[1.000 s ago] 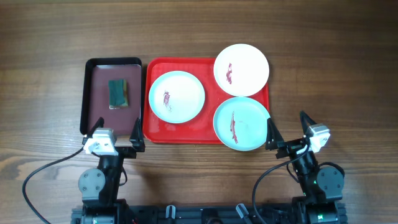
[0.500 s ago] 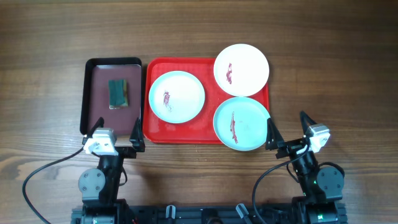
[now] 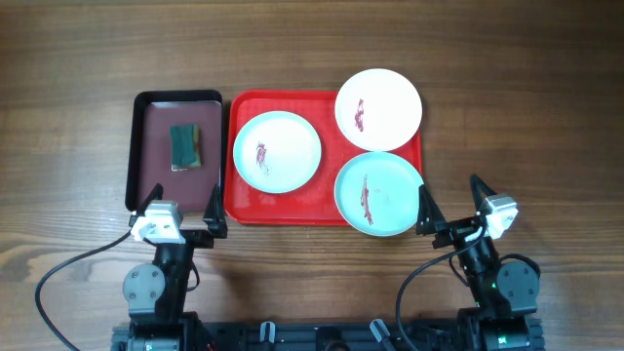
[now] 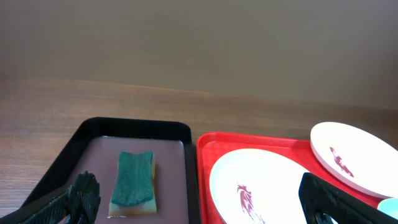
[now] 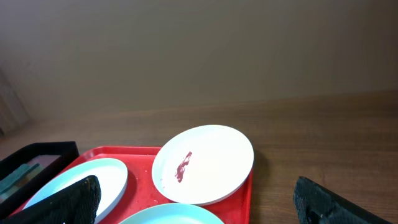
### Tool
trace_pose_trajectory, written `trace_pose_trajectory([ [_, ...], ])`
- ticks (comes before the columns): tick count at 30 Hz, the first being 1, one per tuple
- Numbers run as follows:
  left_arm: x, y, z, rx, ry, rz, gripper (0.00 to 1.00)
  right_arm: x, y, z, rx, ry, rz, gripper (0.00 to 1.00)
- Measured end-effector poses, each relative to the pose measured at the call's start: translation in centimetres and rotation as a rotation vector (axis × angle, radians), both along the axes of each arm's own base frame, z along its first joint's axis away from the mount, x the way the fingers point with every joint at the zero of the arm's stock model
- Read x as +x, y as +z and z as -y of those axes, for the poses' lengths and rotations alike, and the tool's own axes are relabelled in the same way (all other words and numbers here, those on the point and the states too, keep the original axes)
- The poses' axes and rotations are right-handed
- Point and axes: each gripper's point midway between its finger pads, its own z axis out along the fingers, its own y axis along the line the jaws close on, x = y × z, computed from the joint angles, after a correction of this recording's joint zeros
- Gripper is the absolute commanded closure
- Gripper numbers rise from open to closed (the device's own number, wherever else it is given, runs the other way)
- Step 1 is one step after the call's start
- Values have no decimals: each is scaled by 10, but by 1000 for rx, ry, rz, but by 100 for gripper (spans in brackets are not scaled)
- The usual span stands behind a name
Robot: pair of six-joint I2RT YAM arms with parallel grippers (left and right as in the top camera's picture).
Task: Clean dirty plates on tray and stack at the side
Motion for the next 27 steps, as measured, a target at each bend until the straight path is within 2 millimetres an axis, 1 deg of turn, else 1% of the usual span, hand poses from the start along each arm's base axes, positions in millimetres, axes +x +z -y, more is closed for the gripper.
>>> trace_pose_trajectory([
  [5, 0, 2, 4, -1, -22, 8, 0, -1, 2, -2, -1, 13, 4, 0],
  [7, -1, 3, 6, -2, -33, 6, 0, -2, 12, -2, -16, 15, 25, 0],
  [9, -3, 9, 7, -4, -41, -10, 0, -5, 30, -3, -39, 17, 52, 0],
  [10, -5, 16, 8, -4, -44, -26, 0, -5, 42, -3, -52, 17, 55, 0],
  [11, -6, 24, 8, -5, -45, -36, 0, -6, 57, -3, -73, 20, 48, 0],
  [12, -9, 44, 8, -5, -48, -32, 0, -6, 67, -4, -82, 23, 53, 0],
  [14, -11, 56, 9, -8, -51, -79, 0, -1, 78, -6, -106, 35, 10, 0],
  [15, -10, 68, 9, -10, -52, -114, 0, 3, 85, -7, -114, 43, -10, 0],
  [16, -9, 74, 9, -11, -54, -121, 0, 5, 86, -9, -118, 53, -30, 0],
  [19, -4, 90, 11, -21, -61, -247, 0, 21, 89, -17, -127, 103, -144, 0],
  [20, -1, 91, 11, -23, -61, -281, 0, 23, 84, -20, -129, 122, -204, 0],
  [21, -1, 89, 11, -26, -61, -345, 0, 27, 83, -23, -130, 140, -252, 0],
  [23, 7, 90, 11, -32, -63, -421, 0, 38, 80, -29, -126, 177, -342, 0],
  [24, 19, 91, 11, -36, -63, -499, 0, 48, 71, -42, -112, 248, -472, 0],
  [25, 19, 82, 11, -43, -61, -567, 0, 47, 69, -48, -107, 280, -521, 0],
  [26, 18, 79, 11, -44, -62, -597, 0, 49, 68, -55, -106, 305, -556, 0],
  [27, 14, 74, 13, -58, -68, -713, 0, 50, 66, -63, -109, 335, -615, 0],
])
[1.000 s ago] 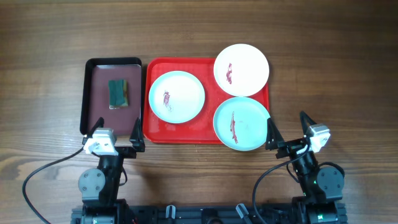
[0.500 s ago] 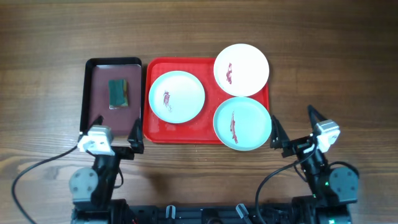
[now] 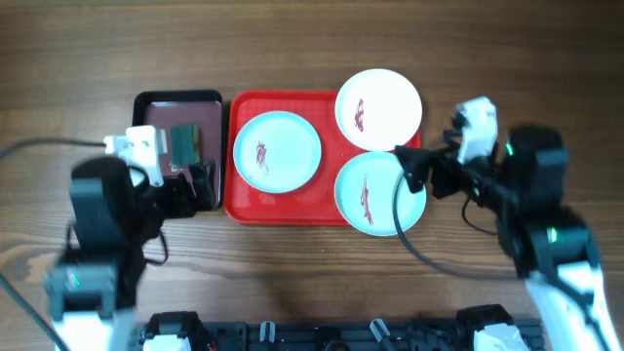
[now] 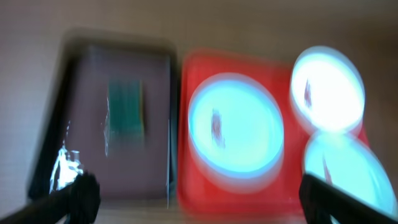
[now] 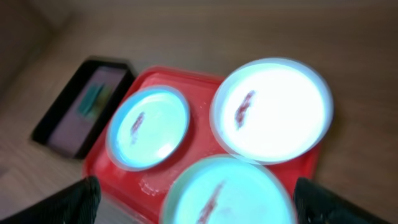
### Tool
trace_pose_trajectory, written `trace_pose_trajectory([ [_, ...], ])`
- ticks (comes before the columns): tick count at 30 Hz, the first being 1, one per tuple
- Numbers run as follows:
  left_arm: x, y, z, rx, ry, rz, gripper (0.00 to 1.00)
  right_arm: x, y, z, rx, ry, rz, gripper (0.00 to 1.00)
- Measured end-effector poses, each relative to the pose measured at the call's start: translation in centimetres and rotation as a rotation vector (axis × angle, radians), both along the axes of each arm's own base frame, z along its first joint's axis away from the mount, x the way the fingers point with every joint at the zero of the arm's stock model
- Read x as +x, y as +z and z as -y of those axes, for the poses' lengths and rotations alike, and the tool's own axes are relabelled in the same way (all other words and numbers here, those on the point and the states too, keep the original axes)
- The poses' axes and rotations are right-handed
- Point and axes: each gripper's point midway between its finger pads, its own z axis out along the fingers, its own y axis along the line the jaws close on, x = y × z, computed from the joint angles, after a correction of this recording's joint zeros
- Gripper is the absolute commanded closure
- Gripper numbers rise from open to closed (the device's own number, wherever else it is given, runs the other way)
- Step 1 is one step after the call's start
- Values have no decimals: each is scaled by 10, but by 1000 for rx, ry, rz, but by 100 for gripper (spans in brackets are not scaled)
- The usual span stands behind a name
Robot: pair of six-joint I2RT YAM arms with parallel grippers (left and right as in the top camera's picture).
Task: Clean dirty plates on tray and stack at the side
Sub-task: 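Move the right gripper to the rim of the left white plate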
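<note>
Three stained plates lie on the red tray [image 3: 285,207]: a pale blue plate [image 3: 277,151] at the left, a white plate [image 3: 378,108] at the back right and a second pale blue plate [image 3: 375,193] at the front right. A green sponge [image 3: 183,144] rests in the black tray [image 3: 138,117]. My left gripper [image 3: 185,190] hovers open over the black tray's near end. Over the red tray's right edge, beside the front right plate, my right gripper [image 3: 429,168] is open. Both wrist views are blurred; the left gripper [image 4: 199,208] and right gripper [image 5: 199,211] hold nothing.
The black tray stands directly left of the red tray, their rims almost touching. Bare wooden table [image 3: 526,58] lies around both trays, with the widest stretches at the far left and the far right.
Both arms were down at the table's front edge. Now the left gripper is over the black tray's near end and the right gripper is at the red tray's right edge. Plates and sponge are unmoved.
</note>
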Motion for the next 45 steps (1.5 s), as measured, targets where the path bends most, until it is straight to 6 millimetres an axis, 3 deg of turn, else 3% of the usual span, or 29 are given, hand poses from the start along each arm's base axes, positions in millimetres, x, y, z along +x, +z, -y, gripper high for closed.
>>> trace_pose_trajectory([
  [3, 29, 15, 2, -12, -10, -44, 0, 11, -3, -29, -9, 82, -63, 0],
  [5, 42, 5, 3, -19, -11, -100, 0, 11, -18, -46, -30, 119, -125, 0],
  [16, 54, -39, 3, -28, -14, -258, 0, 19, -117, -89, -185, 167, -580, 0],
  [19, 55, -40, 4, -28, -14, -264, 0, 40, -126, -107, -183, 184, -558, 1],
  [22, 55, -40, 4, -28, -14, -263, 0, 64, -121, -123, -124, 168, -483, 0],
  [27, 58, -38, 3, -28, -14, -247, 0, 79, -110, -134, -9, 78, -485, 18],
  [33, 61, -39, 1, -23, 7, -245, 0, 86, -108, -147, 9, 27, -458, 22],
  [39, 64, -51, -4, -40, 74, -293, 0, 78, -153, -157, -116, 2, -501, 22],
  [45, 67, -66, -6, -58, 119, -350, 0, 76, -204, -151, -215, -33, -569, 23],
])
